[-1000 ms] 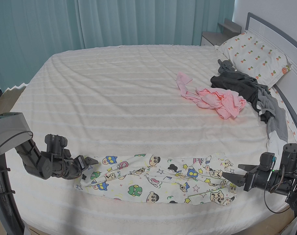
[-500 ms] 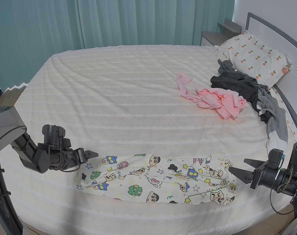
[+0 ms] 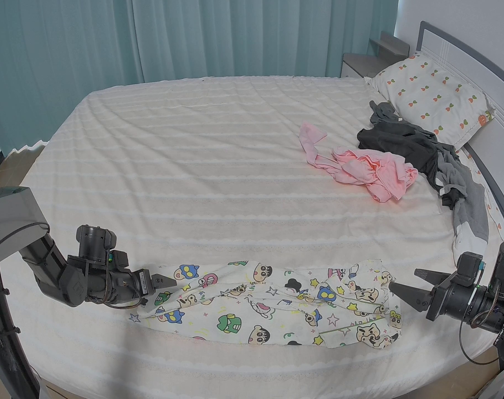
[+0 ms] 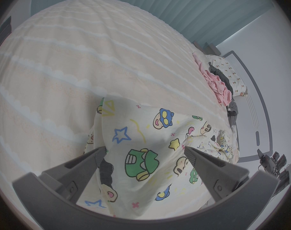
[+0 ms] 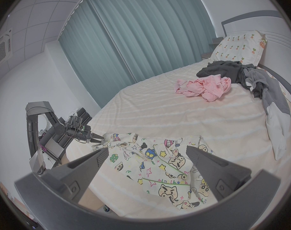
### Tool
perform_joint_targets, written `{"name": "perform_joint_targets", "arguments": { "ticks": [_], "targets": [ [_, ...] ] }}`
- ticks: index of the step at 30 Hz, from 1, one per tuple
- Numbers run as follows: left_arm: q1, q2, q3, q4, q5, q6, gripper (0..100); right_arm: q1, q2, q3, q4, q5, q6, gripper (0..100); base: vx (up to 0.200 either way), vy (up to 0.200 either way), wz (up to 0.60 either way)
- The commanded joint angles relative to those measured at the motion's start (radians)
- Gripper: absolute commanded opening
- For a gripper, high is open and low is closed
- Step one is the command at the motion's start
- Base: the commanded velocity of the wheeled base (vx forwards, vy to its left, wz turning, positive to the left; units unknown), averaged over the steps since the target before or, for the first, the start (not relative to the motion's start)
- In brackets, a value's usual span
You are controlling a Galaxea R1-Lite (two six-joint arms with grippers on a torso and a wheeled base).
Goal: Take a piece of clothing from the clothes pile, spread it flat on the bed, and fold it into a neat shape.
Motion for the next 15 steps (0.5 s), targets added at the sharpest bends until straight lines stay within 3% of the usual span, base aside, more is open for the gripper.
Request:
{"name": "perform_joint_targets", "arguments": {
  "ticks": [1, 15],
  "targets": [
    [-0.003, 0.003, 0.005, -0.001, 0.003, 0.001, 100, 0.005, -0.008, 0.018, 0.001, -0.001, 0.000, 100, 0.000, 0.000, 0.00],
    [0.043, -0.042, 0.074, 0.000, -0.002, 0.004, 100, 0.006, 0.003, 0.018, 0.001, 0.001, 0.003, 100, 0.000, 0.000, 0.00]
  ]
}}
